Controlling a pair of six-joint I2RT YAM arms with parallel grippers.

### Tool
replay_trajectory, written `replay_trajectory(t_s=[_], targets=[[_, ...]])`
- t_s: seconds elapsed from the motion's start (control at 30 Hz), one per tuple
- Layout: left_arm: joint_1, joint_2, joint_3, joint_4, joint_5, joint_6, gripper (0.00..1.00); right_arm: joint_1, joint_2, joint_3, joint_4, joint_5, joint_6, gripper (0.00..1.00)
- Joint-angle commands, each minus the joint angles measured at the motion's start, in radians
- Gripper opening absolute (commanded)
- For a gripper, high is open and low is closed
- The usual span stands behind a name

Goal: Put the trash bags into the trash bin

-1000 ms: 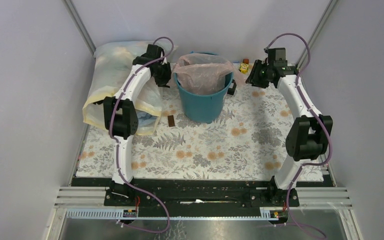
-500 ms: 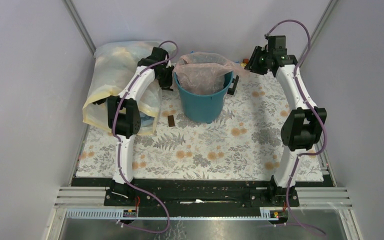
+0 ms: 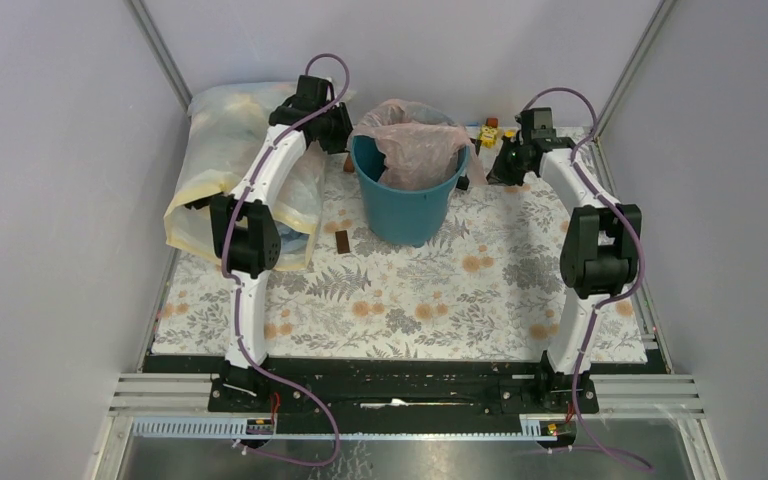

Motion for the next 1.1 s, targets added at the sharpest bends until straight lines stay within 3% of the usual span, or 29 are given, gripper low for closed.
replay_trajectory(t_s=[0.0,0.07,0.27,0.5,0.77,0.9,1.07], targets=[[0.005,-0.031,-0.01,0.078,-0.004,-0.04,0.32,-0.003,-0.103,-0.051,0.049,0.022,0.003,0.0],[0.005,-0.023,-0.012,0.081,-0.007,-0.042,0.27,-0.002,-0.12,-0.081,0.064,0.017,0.004,0.0],[0.007,-0.007,-0.06,0.072,-0.03,-0.039,0.0,-0.002,-0.152,-0.082,0.079,0.041,0.0,0.0],[0.007,0.048,-0.076,0.043,-0.037,-0.021,0.0,-0.002,-0.1,0.143,0.049,0.031,0.028,0.0],[0.007,0.051,-0.122,0.064,-0.03,-0.013,0.0,-0.001,0.074,0.387,-0.052,0.004,0.044,0.0],[0.007,0.042,-0.104,0.066,-0.012,-0.009,0.0,-0.001,0.097,0.315,-0.054,-0.01,0.03,0.0],[0.007,0.008,-0.046,0.065,-0.007,-0.026,0.0,-0.002,0.018,0.112,0.051,-0.012,0.035,0.0]])
